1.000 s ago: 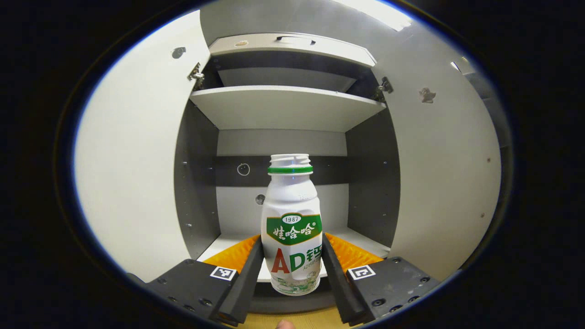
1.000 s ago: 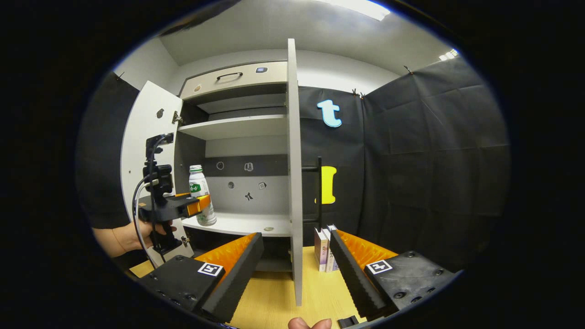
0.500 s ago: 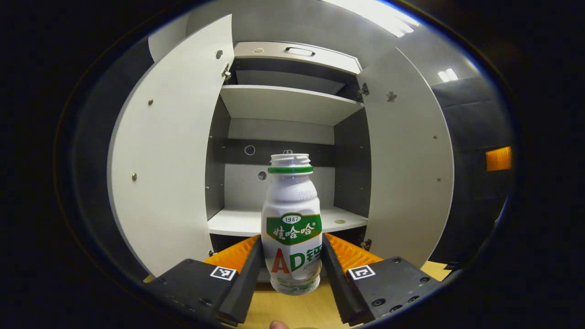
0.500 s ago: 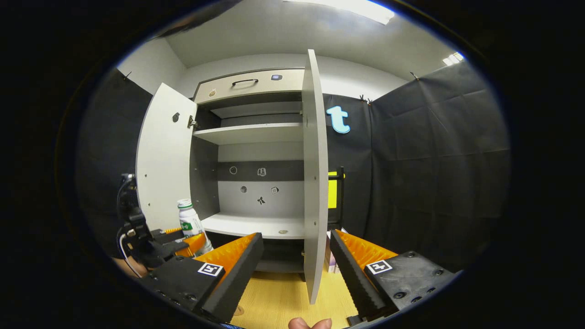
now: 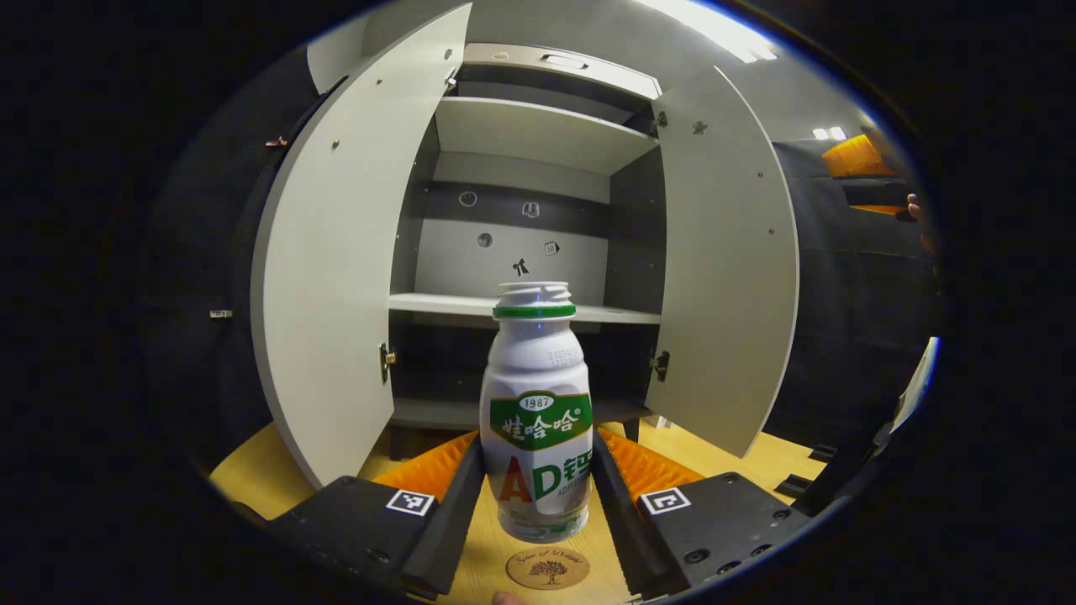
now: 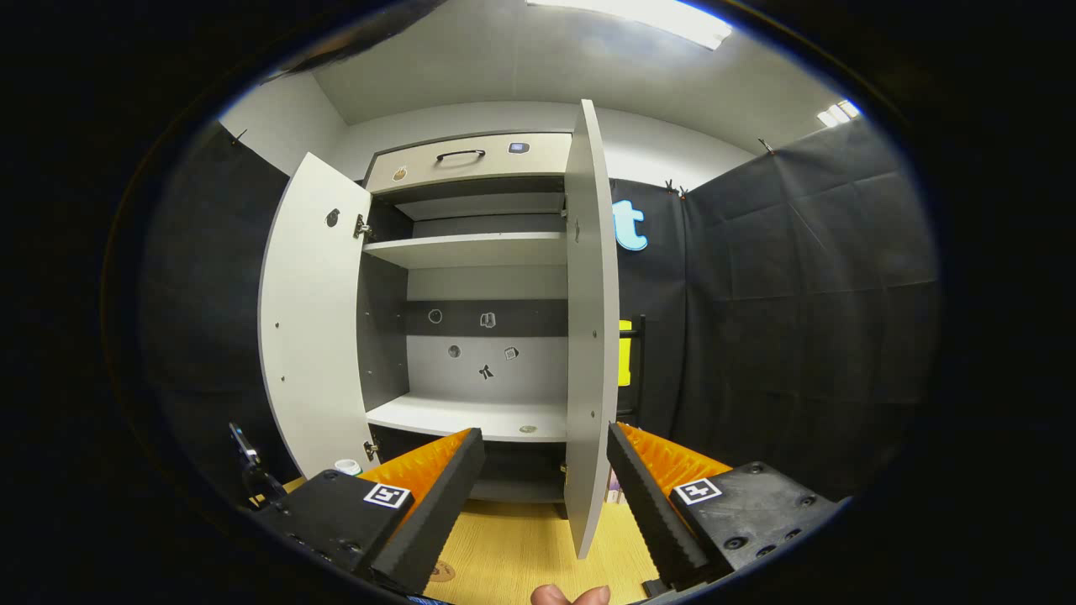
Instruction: Grasp the bottle in the cabinet with the left hand and place it on the coaster, then close the right door with the right hand and the left door with the left hand.
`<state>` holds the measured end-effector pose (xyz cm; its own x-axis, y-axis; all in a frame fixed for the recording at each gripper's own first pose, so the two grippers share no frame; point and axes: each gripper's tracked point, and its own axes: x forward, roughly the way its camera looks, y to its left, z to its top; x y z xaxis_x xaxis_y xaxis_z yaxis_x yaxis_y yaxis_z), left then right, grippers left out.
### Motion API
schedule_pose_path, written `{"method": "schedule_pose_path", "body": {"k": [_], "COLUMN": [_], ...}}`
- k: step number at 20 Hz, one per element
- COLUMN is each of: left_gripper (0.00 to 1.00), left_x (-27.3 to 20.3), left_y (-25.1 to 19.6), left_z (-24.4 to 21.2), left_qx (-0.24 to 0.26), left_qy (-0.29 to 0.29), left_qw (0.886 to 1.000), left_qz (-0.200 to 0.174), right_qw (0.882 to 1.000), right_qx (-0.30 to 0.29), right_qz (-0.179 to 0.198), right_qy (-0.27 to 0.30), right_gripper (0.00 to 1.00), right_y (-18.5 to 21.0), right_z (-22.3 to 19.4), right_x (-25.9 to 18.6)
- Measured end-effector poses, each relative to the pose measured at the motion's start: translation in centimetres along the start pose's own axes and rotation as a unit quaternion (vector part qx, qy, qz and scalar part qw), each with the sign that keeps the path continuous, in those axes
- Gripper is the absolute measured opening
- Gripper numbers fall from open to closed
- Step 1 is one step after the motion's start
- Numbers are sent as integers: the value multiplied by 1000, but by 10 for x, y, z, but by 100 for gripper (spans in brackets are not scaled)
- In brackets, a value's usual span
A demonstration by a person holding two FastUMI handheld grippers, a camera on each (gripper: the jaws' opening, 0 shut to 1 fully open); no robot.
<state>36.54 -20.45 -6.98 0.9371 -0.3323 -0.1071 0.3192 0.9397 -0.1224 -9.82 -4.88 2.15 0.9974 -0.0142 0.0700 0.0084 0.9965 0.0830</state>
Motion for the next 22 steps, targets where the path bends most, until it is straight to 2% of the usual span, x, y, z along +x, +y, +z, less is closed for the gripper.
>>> {"method": "schedule_pose_path", "body": {"k": [5,8,11,15,16,22], "left_gripper": [74,74,74,75,75,76], "left_x": [-1,0,13,21,22,16], "left_y": [-2,-2,-8,-12,-12,-17], "left_z": [1,6,-16,-20,-22,-39], "left_qx": [24,22,23,29,31,49], "left_qy": [37,51,45,31,31,38], "left_qw": [999,997,997,996,995,992], "left_qz": [-26,-47,-62,-84,-90,-114], "right_qw": [1000,1000,999,998,997,996], "right_qx": [-14,-16,-19,-33,-37,-50], "right_qz": [-7,-15,-29,-50,-55,-65], "right_qy": [10,14,18,29,30,38], "right_gripper": [98,98,98,100,98,98], "right_y": [3,2,0,-10,-12,-7], "right_z": [-3,-3,-3,-6,-6,-8], "right_x": [3,6,10,11,11,9]}}
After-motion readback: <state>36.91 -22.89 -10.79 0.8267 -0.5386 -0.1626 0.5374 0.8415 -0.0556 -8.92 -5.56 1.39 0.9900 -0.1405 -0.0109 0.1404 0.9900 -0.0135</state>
